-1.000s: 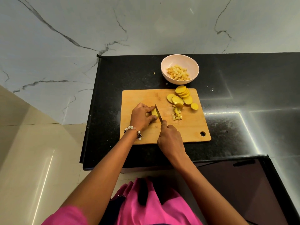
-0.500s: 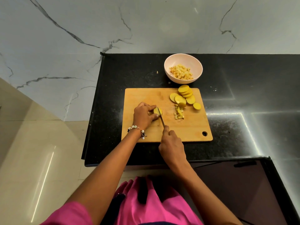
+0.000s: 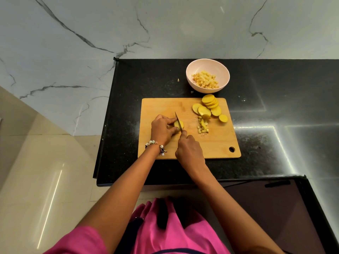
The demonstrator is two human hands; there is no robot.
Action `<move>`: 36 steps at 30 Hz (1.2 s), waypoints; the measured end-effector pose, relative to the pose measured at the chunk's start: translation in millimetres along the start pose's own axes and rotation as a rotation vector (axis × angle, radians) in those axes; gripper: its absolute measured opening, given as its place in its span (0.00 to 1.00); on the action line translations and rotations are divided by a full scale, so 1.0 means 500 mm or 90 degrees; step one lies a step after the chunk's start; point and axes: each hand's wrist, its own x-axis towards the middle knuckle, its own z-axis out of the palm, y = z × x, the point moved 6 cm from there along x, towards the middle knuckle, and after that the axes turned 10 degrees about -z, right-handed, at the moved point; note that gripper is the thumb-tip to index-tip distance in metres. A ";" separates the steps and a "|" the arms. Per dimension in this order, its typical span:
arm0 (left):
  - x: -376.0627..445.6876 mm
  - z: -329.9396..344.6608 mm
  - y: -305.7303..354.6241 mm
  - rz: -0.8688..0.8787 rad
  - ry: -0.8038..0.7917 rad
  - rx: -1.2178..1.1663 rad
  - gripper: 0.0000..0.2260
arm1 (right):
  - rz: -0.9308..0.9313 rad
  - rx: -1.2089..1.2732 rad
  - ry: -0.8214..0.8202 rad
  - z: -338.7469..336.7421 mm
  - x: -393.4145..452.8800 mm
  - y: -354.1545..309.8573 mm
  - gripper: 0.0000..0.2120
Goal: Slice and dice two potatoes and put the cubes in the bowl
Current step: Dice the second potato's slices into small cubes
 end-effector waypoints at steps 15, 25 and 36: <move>-0.008 -0.008 -0.012 0.023 0.021 -0.027 0.20 | 0.005 0.046 -0.023 -0.015 -0.035 0.009 0.26; -0.007 -0.006 -0.013 0.027 0.030 -0.036 0.18 | -0.009 0.025 0.005 -0.012 0.002 -0.007 0.25; -0.005 -0.009 -0.019 0.017 0.026 -0.039 0.19 | 0.008 0.060 -0.032 -0.023 -0.054 0.007 0.25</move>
